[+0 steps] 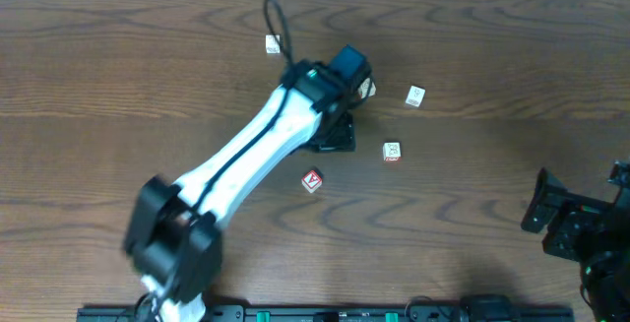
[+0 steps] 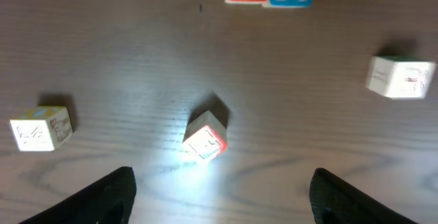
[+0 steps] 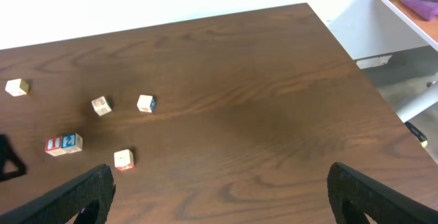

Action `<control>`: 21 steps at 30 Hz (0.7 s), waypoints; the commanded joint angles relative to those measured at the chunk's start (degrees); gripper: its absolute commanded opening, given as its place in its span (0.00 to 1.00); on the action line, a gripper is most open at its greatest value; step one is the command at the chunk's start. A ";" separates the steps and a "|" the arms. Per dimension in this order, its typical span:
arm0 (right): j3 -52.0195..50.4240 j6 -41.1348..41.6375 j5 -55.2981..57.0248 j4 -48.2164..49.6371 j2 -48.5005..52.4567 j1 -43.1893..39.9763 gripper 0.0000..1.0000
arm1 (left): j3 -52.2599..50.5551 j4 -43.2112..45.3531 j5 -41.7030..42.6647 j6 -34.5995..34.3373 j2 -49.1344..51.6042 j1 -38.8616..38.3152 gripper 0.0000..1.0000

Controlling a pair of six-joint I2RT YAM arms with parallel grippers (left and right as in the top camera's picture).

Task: Spell out Ai2
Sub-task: 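Move the left gripper over the red 'A' block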

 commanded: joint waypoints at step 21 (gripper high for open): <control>-0.09 -0.81 0.59 -5.29 -0.20 -0.74 0.99 | -29.09 21.53 3.23 -7.56 -8.57 0.33 0.87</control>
